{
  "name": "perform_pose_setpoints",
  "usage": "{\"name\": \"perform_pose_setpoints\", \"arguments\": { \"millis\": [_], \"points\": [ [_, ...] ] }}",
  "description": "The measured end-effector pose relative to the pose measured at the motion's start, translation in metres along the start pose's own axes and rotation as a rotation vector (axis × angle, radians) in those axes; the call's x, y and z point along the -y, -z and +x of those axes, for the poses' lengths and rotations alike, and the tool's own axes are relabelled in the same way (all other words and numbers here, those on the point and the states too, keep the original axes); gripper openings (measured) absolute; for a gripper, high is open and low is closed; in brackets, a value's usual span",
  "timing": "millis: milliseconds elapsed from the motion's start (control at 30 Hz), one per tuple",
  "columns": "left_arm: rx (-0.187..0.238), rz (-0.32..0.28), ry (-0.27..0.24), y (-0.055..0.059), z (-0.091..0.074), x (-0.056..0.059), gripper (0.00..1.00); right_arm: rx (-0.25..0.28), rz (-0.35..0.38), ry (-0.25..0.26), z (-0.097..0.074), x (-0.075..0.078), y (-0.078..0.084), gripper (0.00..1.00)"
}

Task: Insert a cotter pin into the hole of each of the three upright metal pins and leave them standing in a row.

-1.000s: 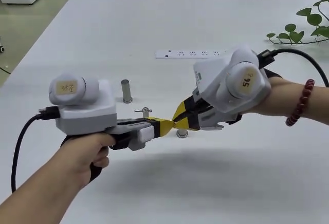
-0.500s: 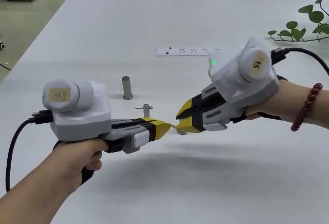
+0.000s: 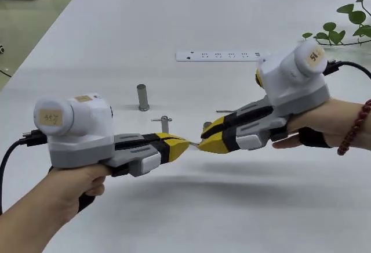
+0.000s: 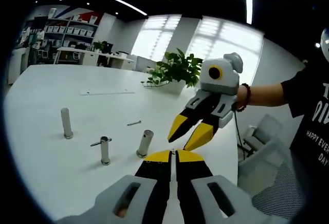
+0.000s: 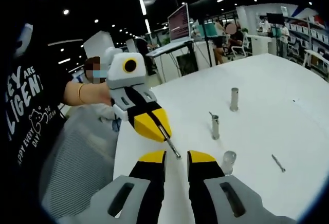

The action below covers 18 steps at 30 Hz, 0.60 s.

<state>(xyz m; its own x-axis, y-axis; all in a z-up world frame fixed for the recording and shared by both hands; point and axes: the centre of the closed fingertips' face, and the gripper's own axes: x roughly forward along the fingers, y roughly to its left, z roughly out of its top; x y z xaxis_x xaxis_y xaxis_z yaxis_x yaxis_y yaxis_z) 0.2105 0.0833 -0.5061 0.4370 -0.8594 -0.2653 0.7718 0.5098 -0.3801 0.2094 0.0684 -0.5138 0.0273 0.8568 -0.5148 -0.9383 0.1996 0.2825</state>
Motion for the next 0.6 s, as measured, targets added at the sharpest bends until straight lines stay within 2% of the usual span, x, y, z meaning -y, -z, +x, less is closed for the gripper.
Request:
{"name": "perform_pose_setpoints", "arguments": {
  "millis": [100, 267, 400, 500, 600],
  "points": [
    [0.013, 0.016, 0.023, -0.003, -0.001, 0.005, 0.0, 0.029, 0.04, -0.027, -0.001, -0.003, -0.001, 0.11],
    [0.049, 0.02, 0.052, -0.009, -0.001, 0.011, 0.0, 0.049, 0.063, -0.064, -0.002, -0.01, -0.003, 0.1],
    [0.075, 0.005, 0.079, -0.012, -0.001, 0.015, 0.0, 0.048, 0.056, -0.075, -0.001, -0.014, -0.003, 0.07],
    [0.076, -0.007, 0.091, -0.011, 0.0, 0.017, 0.0, 0.064, 0.05, -0.092, -0.001, -0.017, -0.006, 0.04],
    [0.083, -0.028, 0.102, -0.011, 0.0, 0.018, 0.0, 0.046, 0.039, -0.095, -0.001, -0.018, -0.003, 0.03]
  ]
}}
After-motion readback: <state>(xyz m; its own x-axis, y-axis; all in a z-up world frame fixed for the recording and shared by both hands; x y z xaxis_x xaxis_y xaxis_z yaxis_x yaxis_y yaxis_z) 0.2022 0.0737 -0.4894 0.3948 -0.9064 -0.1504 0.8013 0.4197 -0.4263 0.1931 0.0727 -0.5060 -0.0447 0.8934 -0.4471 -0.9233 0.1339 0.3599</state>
